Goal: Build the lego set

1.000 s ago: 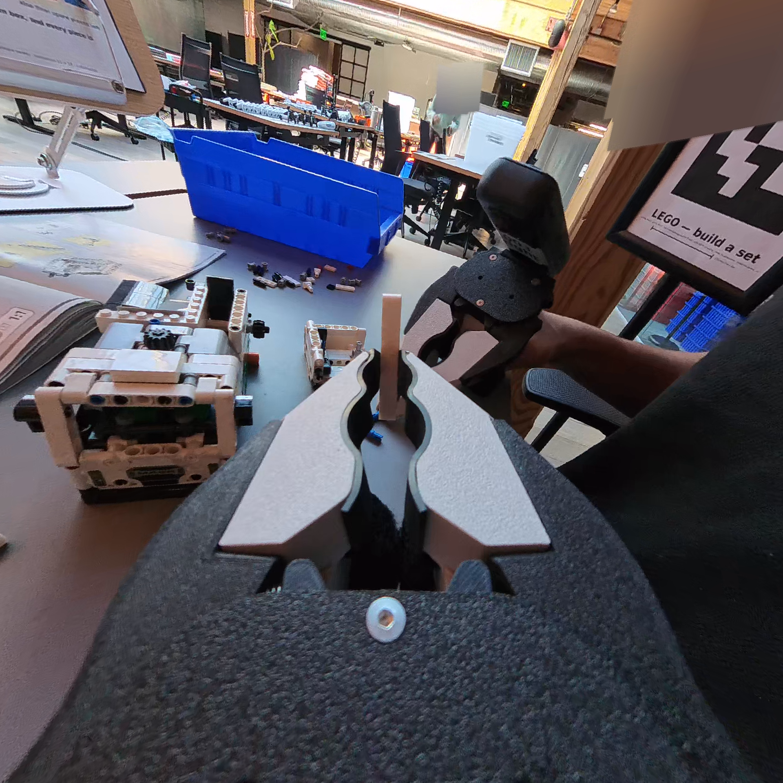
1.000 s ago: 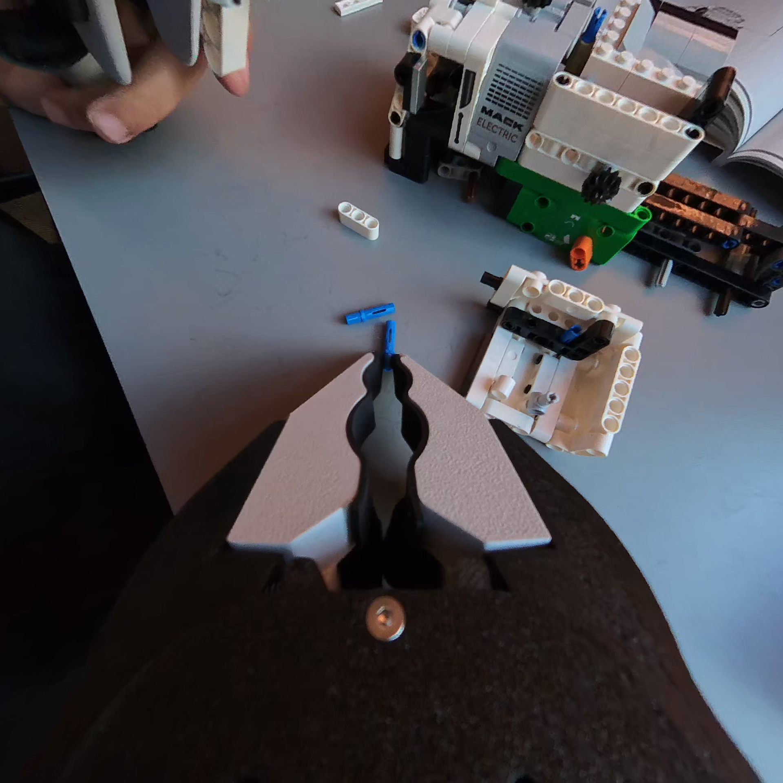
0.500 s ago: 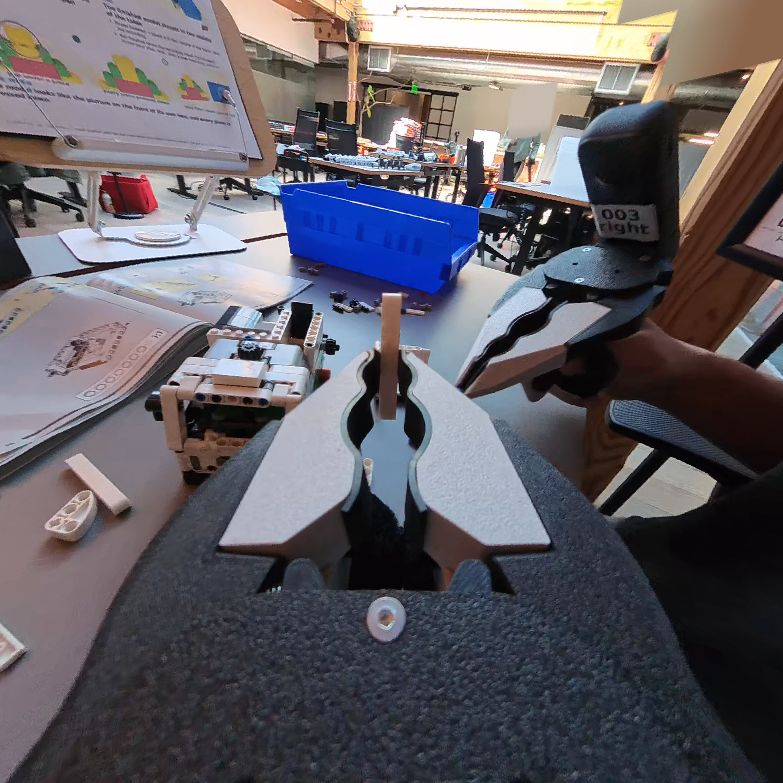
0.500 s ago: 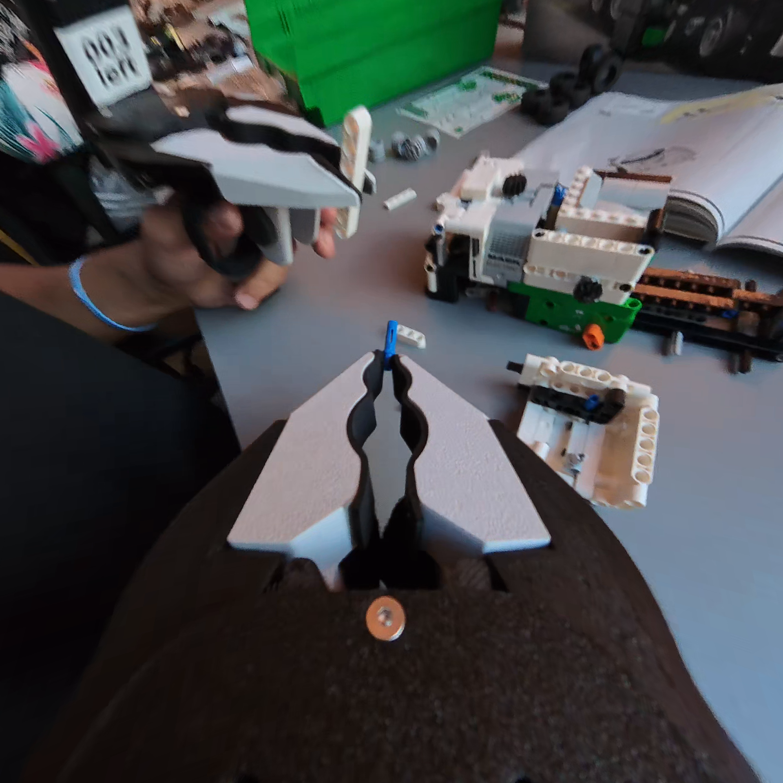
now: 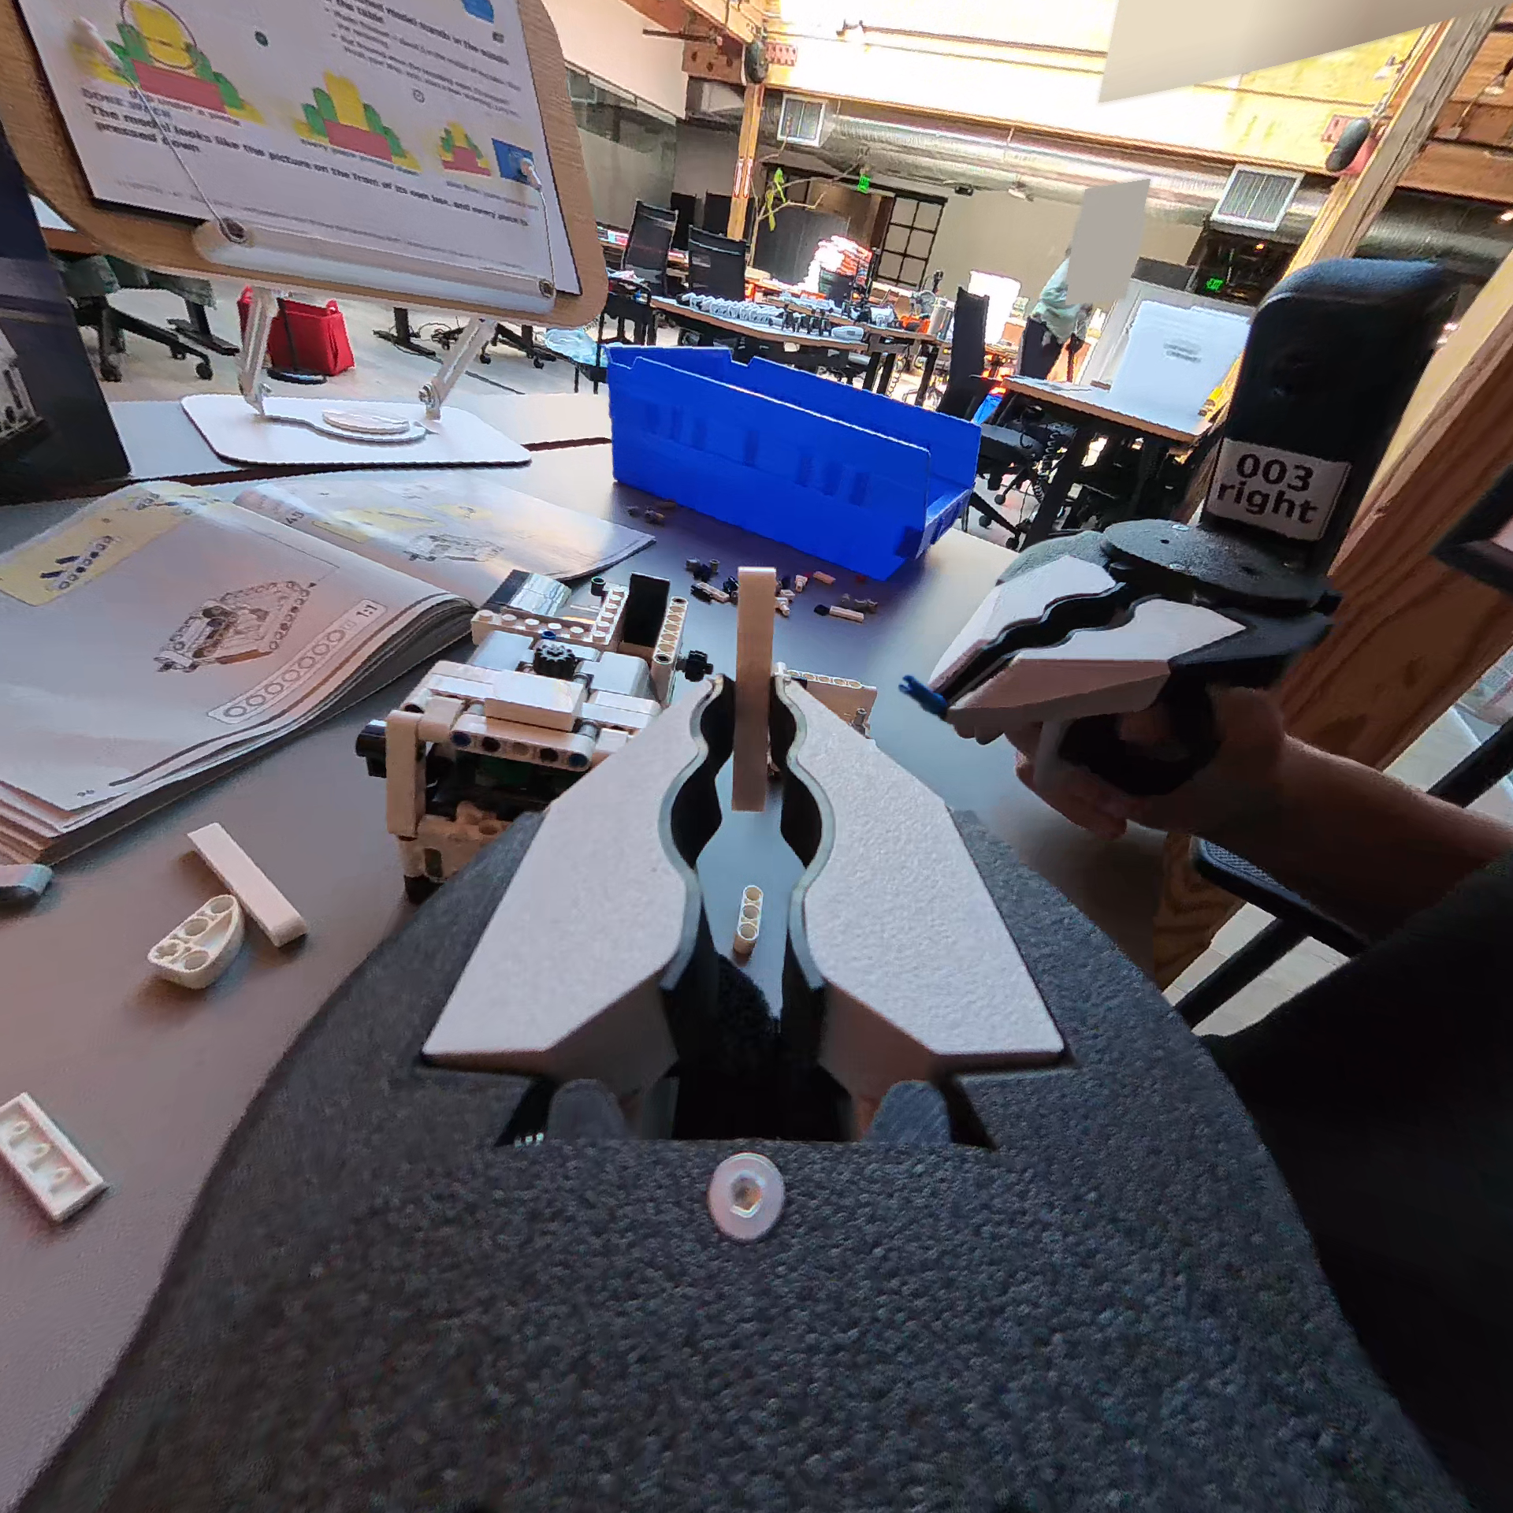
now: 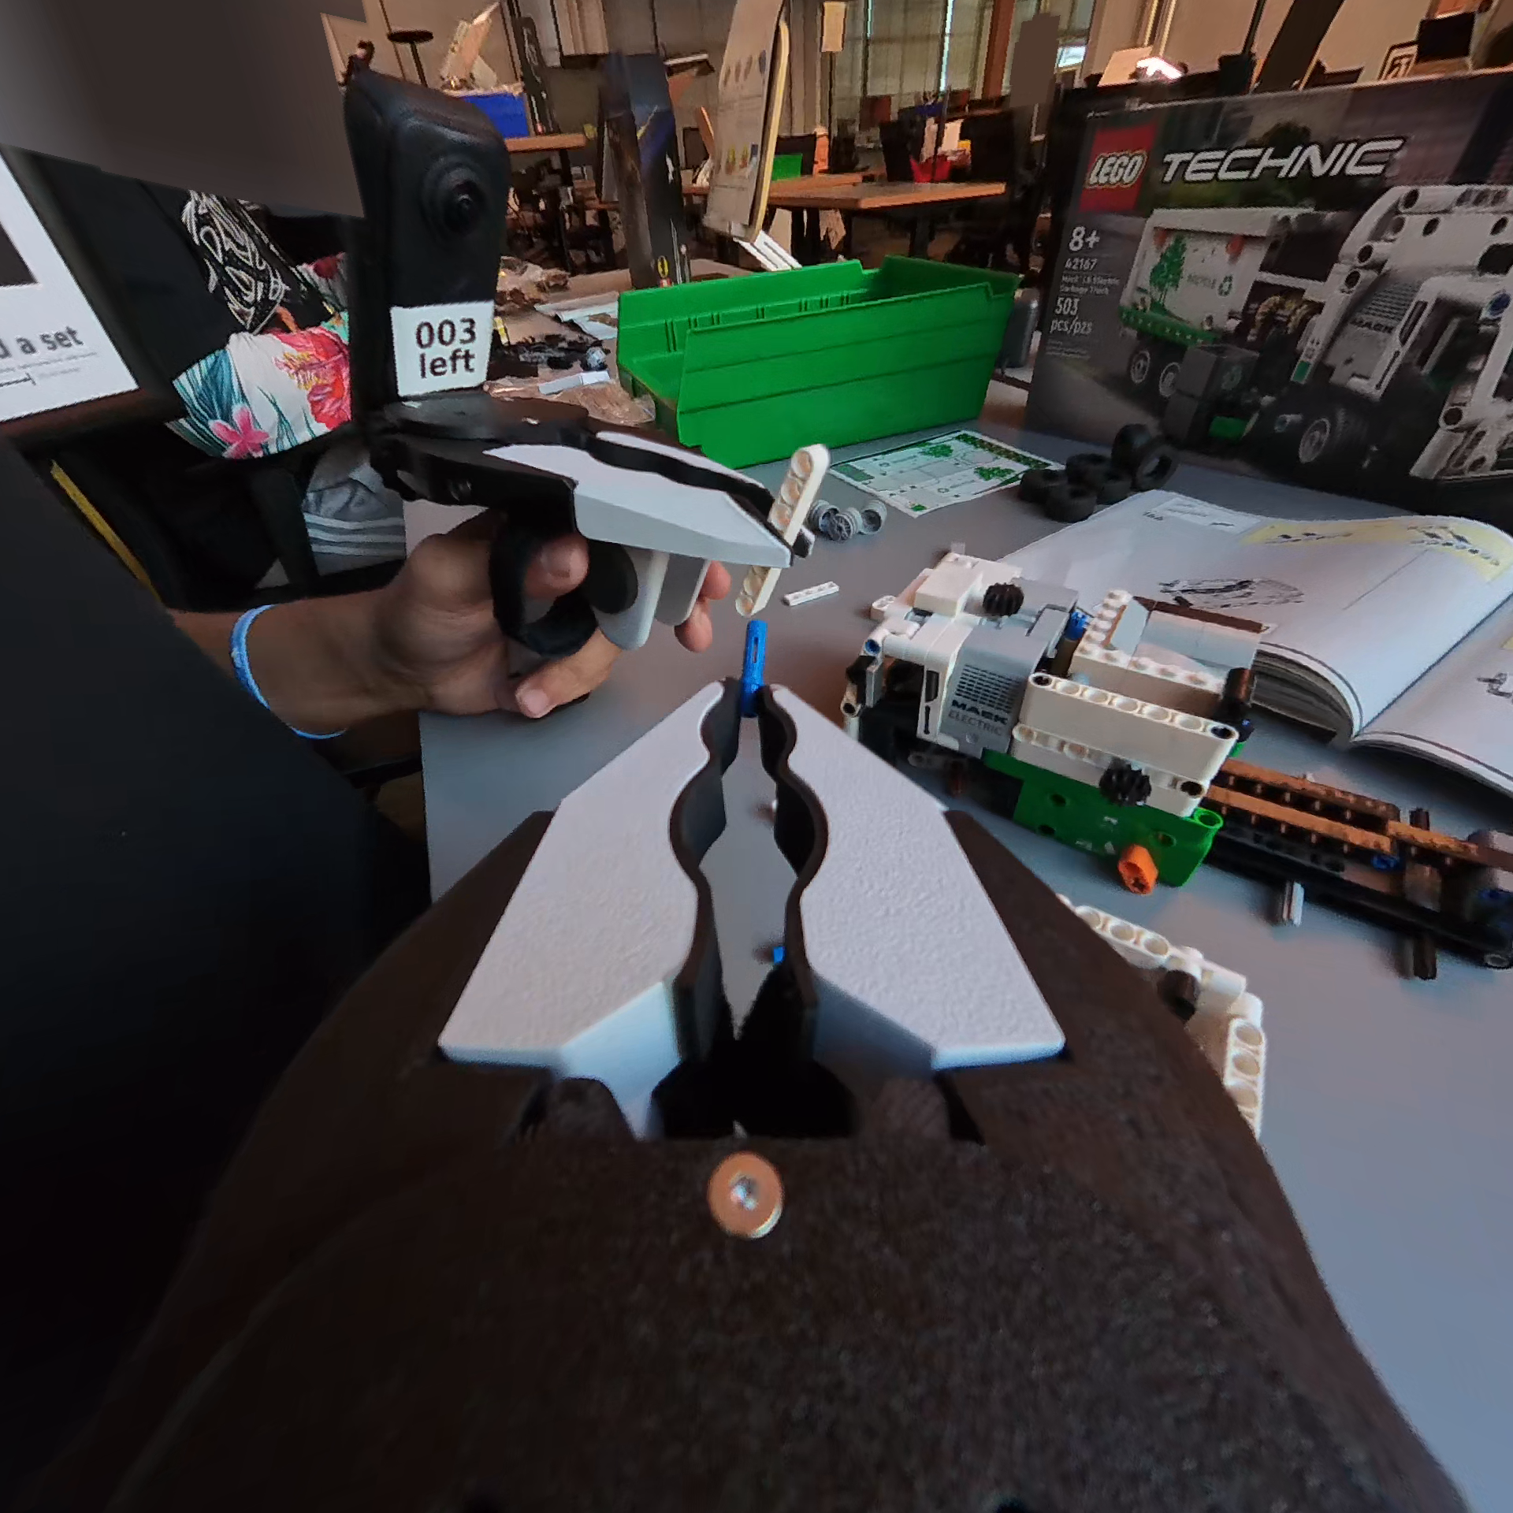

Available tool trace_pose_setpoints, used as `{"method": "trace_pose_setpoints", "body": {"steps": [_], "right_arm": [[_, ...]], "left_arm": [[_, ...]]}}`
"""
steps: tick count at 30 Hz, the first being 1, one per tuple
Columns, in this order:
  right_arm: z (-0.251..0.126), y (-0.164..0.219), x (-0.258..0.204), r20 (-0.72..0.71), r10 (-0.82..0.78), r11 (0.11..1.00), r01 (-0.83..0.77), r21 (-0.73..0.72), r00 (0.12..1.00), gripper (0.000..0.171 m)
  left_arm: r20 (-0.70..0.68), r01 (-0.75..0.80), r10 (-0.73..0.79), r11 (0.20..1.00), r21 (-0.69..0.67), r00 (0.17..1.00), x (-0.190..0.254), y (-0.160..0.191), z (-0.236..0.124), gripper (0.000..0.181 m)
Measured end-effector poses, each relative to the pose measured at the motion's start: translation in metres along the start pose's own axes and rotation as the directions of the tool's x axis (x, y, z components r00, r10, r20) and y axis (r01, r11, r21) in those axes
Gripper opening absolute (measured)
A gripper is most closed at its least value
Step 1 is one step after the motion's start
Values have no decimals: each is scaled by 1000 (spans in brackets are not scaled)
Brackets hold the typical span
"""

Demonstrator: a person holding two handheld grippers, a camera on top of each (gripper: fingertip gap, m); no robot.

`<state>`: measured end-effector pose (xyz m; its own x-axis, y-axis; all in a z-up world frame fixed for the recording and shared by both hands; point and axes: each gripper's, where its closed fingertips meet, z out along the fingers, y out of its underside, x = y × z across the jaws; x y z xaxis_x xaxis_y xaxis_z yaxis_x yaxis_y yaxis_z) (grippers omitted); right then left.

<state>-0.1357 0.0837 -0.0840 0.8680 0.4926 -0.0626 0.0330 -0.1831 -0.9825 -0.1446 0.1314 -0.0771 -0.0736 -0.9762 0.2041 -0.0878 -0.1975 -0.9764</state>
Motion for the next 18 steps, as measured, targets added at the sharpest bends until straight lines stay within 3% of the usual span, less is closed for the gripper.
{"method": "trace_pose_setpoints", "body": {"steps": [6, 8, 10, 12, 18], "right_arm": [[3, 15, 6, -11, 33, 993, -34, -110, 999, 3], [1, 38, -2, 25, 71, 955, -61, -289, 997, 3], [-12, 73, -10, 50, 71, 858, -35, -513, 996, 4], [-28, 93, -16, 80, 13, 780, 40, -625, 997, 3], [-44, 103, -12, 80, -43, 710, 86, -699, 996, 4]], "left_arm": [[-1, 35, -35, 999, 5, 999, -4, -1, -1, 7], [-4, 38, -38, 999, 7, 999, -4, -1, -1, 7], [-6, 31, -31, 1000, 5, 1000, -3, -1, -1, 7], [-9, 8, -8, 1000, 4, 1000, 0, -1, -1, 7], [21, -141, 141, 990, -13, 990, 11, 3, -1, 7]]}}
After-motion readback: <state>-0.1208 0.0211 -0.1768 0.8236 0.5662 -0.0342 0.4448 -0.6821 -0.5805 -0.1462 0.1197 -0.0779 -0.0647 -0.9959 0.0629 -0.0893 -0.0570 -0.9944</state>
